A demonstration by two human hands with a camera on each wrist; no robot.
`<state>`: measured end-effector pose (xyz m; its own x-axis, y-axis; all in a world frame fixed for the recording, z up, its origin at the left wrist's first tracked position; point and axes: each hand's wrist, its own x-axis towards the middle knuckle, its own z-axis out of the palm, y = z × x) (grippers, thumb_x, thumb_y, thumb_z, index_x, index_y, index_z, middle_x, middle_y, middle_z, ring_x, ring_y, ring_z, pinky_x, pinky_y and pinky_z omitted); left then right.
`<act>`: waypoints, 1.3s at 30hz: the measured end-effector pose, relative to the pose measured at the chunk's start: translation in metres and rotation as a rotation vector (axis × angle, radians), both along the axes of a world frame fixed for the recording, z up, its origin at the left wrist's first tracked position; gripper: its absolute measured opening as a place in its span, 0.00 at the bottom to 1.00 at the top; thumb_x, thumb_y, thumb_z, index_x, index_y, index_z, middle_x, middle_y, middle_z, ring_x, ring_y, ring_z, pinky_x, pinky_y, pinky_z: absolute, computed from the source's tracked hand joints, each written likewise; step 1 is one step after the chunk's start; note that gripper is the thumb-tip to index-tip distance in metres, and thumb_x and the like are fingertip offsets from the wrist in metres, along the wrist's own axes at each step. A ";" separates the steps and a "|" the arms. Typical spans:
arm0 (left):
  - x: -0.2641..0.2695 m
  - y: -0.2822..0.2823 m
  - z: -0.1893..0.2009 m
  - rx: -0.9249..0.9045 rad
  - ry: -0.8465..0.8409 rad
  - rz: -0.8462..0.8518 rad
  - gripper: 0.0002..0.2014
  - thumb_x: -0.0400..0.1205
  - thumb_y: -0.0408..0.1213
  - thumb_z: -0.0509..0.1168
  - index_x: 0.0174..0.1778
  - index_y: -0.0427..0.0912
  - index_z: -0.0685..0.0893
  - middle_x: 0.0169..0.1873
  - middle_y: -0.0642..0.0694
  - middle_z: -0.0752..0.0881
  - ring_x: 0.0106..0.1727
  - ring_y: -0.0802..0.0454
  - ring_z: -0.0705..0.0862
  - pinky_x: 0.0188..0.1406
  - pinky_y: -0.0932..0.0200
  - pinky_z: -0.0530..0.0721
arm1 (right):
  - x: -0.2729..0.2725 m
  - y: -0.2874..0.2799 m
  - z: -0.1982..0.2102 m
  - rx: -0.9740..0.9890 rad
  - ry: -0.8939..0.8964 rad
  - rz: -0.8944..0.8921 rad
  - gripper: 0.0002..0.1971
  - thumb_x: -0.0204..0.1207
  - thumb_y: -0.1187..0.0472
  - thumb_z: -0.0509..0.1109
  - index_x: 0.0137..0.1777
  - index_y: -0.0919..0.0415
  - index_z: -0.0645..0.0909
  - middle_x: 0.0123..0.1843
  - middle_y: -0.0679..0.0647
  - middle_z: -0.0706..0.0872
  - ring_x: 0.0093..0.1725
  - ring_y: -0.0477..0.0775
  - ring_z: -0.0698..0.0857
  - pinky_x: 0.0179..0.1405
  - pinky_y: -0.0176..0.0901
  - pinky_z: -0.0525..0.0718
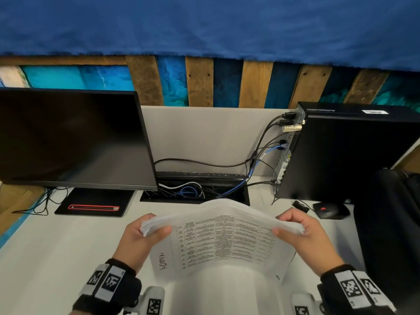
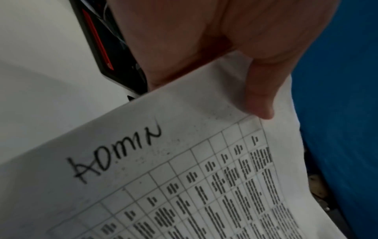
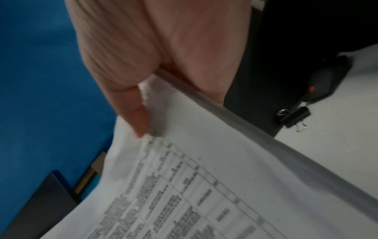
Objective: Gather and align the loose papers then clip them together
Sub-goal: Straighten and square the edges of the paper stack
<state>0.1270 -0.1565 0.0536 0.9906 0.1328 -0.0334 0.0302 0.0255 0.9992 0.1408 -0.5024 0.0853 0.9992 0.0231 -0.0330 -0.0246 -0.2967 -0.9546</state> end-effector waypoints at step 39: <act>0.009 0.021 0.097 0.201 -0.150 0.021 0.08 0.61 0.34 0.81 0.31 0.47 0.90 0.28 0.51 0.91 0.27 0.61 0.85 0.28 0.64 0.82 | 0.020 0.053 0.079 -0.233 -0.192 0.287 0.09 0.78 0.62 0.68 0.50 0.44 0.83 0.47 0.48 0.92 0.45 0.45 0.89 0.46 0.41 0.86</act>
<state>0.1356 -0.1352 0.1510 0.9795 0.1424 0.1427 -0.1169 -0.1755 0.9775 0.1604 -0.4495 0.1644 0.9417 0.3158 0.1163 0.2628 -0.4741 -0.8404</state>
